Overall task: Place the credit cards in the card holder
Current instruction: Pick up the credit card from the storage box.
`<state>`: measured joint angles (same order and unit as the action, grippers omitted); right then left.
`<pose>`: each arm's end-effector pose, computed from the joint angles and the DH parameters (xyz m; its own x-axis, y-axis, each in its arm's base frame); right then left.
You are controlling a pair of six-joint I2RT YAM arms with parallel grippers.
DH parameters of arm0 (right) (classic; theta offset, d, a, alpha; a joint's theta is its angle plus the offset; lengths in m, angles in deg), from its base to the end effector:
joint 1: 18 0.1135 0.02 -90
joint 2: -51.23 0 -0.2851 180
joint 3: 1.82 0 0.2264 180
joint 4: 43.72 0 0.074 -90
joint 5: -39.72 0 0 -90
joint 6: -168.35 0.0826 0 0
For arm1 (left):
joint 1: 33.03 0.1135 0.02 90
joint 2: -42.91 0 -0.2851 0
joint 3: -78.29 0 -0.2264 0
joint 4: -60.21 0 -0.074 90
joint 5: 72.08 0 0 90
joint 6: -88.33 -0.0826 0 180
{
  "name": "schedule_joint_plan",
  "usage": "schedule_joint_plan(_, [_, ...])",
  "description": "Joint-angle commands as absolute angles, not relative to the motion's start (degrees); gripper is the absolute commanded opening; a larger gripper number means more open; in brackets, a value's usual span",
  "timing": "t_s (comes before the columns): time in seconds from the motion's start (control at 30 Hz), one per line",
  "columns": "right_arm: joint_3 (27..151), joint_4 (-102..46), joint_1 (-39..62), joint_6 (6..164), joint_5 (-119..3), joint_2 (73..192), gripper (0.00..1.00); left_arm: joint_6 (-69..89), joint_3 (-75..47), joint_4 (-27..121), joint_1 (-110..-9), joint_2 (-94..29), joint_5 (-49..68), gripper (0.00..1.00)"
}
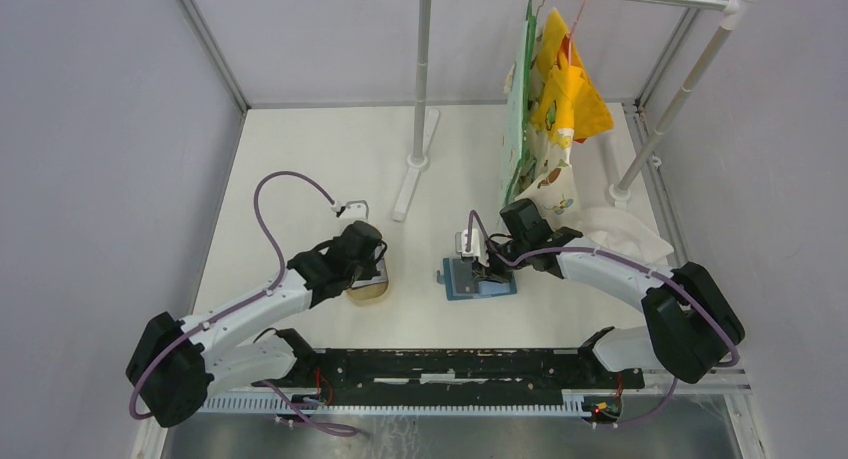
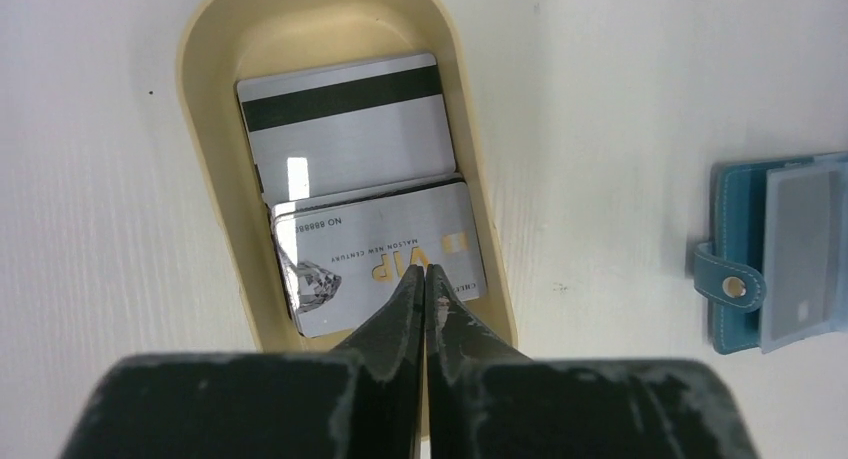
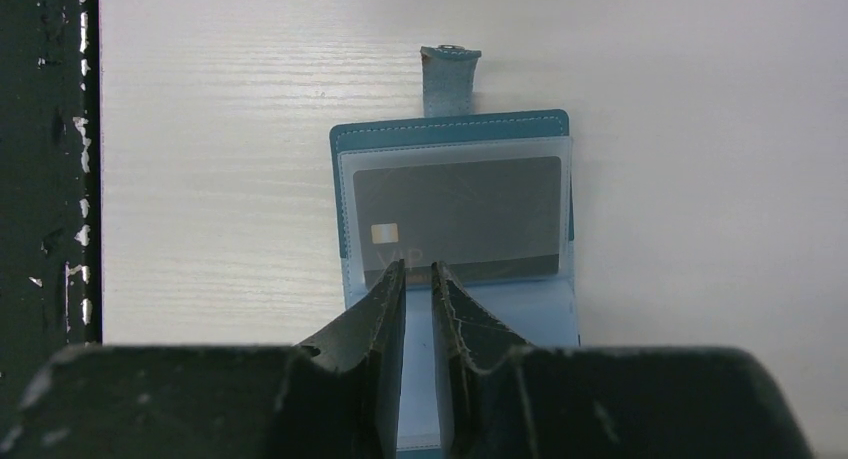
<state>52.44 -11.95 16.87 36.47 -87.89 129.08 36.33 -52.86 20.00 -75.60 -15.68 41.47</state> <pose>0.1736 0.1824 0.1869 -0.0102 -0.6517 -0.7584 -0.9997 0.0222 -0.0056 0.1629 -0.1048 0.2039 -0.7095 -0.1147 -0.6953 -0.0076 0.9879 -0.1551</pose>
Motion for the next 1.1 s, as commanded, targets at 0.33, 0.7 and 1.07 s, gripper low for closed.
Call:
schedule_joint_plan(0.33, [53.6,-12.4,15.6,35.8,-90.6,126.6,0.21,36.0,-49.9,21.3,-75.6,-24.4,25.9,0.02])
schedule_joint_plan(0.7, [53.5,-12.2,15.1,35.9,-91.0,126.6,0.21,37.8,-46.8,36.1,-75.8,-34.5,20.0,0.02])
schedule_joint_plan(1.07, [53.5,-11.9,14.3,35.8,-91.3,126.3,0.21,38.8,-36.0,41.4,-74.3,-46.7,24.2,0.02])
